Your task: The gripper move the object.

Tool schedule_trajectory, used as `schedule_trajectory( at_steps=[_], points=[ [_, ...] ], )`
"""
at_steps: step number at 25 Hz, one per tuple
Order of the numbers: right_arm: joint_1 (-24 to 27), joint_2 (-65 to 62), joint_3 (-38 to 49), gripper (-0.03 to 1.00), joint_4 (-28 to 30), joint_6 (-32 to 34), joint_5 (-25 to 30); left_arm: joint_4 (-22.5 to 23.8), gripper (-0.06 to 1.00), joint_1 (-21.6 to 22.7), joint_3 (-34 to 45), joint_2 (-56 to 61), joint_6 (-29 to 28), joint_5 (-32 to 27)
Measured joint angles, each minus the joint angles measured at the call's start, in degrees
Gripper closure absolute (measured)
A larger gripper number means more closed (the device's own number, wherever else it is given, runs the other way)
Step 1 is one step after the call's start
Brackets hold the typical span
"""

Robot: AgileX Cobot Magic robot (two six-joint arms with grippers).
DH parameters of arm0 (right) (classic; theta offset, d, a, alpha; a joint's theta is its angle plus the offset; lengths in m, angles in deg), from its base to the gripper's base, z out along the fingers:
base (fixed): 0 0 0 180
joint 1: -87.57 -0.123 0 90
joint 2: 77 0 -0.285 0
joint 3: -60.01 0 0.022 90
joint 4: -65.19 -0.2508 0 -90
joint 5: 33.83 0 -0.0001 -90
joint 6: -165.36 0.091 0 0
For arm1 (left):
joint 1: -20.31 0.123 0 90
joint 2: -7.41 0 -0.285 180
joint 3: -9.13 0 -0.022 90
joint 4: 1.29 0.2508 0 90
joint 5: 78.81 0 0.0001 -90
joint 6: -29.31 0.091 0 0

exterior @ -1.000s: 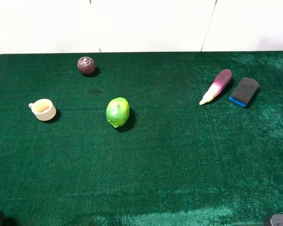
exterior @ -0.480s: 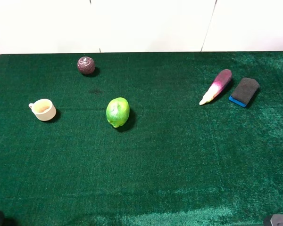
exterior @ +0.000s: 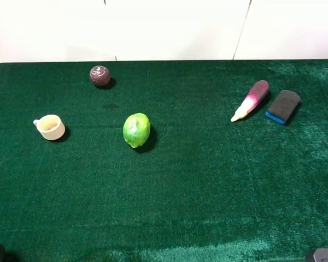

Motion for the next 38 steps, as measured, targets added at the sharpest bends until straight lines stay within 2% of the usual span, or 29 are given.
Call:
schedule_trajectory(
  at_steps=[6,11,38],
  points=[
    [0.0,-10.0,9.2,0.28,0.0,0.0,-6.5,0.0,-0.05,0.0,0.0,0.0,0.0,0.0],
    [0.0,-17.9,13.0,0.28,0.0,0.0,-8.9,0.0,-0.05,0.0,0.0,0.0,0.0,0.0],
    [0.0,-18.9,13.0,0.28,0.1,-0.4,-9.2,0.0,-0.05,0.0,0.0,0.0,0.0,0.0]
  ],
)
